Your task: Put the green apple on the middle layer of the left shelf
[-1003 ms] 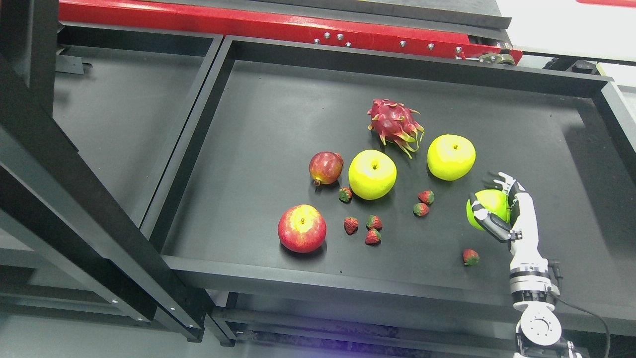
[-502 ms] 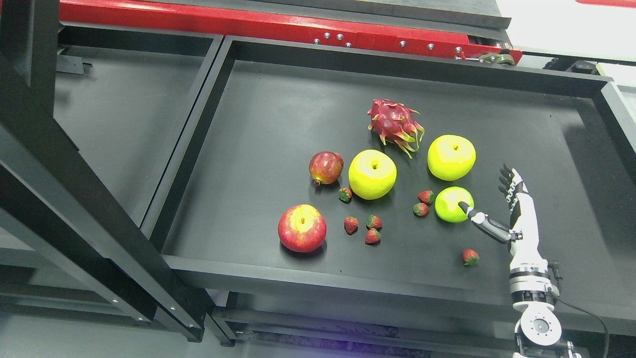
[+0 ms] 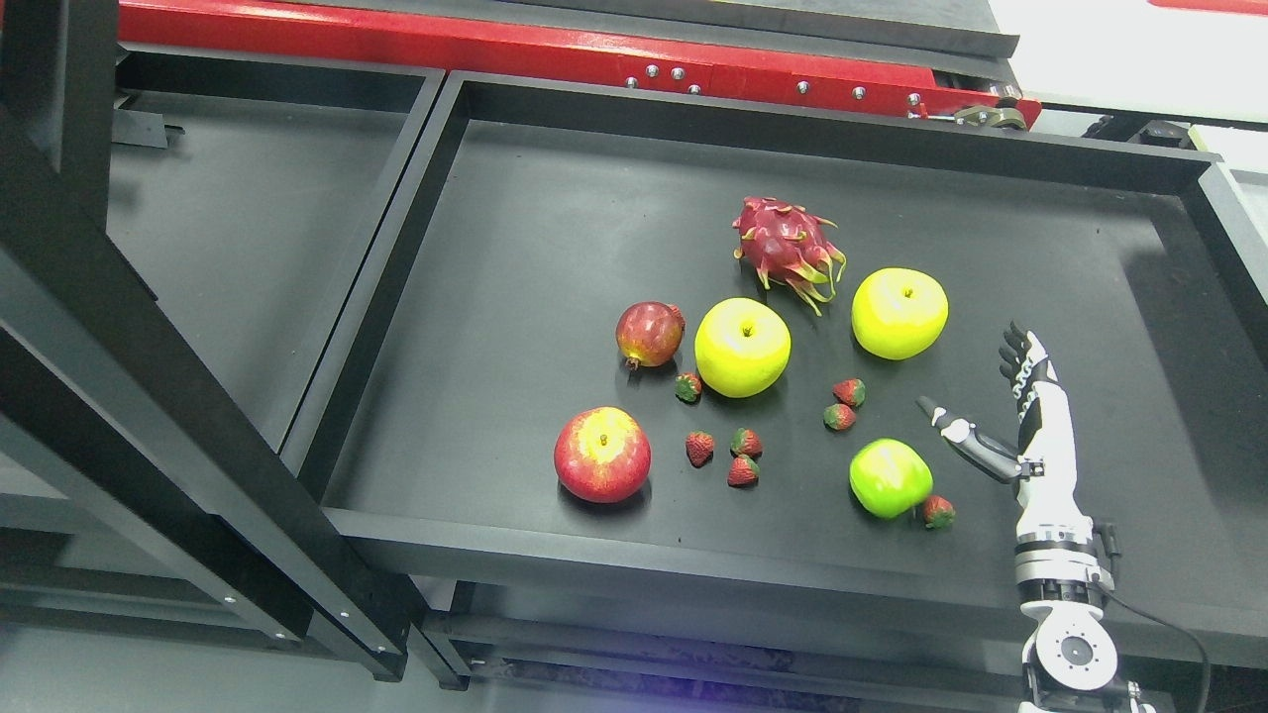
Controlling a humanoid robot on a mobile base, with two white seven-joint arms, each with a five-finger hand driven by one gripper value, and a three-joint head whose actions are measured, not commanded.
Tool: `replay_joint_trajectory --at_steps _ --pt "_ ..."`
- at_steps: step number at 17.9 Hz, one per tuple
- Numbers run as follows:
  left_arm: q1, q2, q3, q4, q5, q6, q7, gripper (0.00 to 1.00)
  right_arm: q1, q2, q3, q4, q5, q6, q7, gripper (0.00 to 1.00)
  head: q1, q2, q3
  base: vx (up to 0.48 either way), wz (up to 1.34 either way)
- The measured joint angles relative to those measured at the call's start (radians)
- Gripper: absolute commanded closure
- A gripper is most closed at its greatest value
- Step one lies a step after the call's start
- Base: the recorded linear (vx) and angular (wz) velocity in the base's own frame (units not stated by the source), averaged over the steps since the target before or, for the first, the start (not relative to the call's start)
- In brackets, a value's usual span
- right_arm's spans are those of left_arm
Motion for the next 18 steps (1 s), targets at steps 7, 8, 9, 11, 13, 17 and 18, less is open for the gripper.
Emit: replay_joint_trajectory --at_steps 7,8,9,11,13,17,18 --pt "0.0 0.0 0.0 0.0 0.0 -0.004 0.0 0.0 -0.028 0.054 -0.001 0.003 -0.109 0.022 0.002 0.0 0.0 0.0 0.0 0.0 0.0" --pt "0.0 0.0 0.0 0.0 0.0 -0.004 0.0 0.0 -0.034 0.063 0.0 0.004 -0.116 0.044 0.008 0.0 0.0 0.0 0.0 0.0 0.0" --pt "0.0 0.0 0.0 0.0 0.0 -0.004 0.0 0.0 -0.039 0.07 0.002 0.005 -0.122 0.057 0.008 0.0 0.0 0.0 0.0 0.0 0.0" --pt "0.0 0.0 0.0 0.0 0.0 -0.004 0.0 0.0 -0.045 0.081 0.008 0.007 -0.129 0.07 0.009 0.0 0.0 0.0 0.0 0.0 0.0" --pt "0.0 0.0 0.0 0.0 0.0 -0.005 0.0 0.0 -0.05 0.091 0.012 0.008 -0.135 0.074 0.01 0.0 0.0 0.0 0.0 0.0 0.0" --pt "0.0 0.0 0.0 0.0 0.0 -0.005 0.0 0.0 -0.057 0.104 0.019 0.01 -0.142 0.078 0.01 0.0 0.0 0.0 0.0 0.0 0.0" --pt "0.0 0.0 0.0 0.0 0.0 -0.005 0.0 0.0 -0.058 0.107 0.021 0.01 -0.144 0.078 0.01 0.0 0.0 0.0 0.0 0.0 0.0"
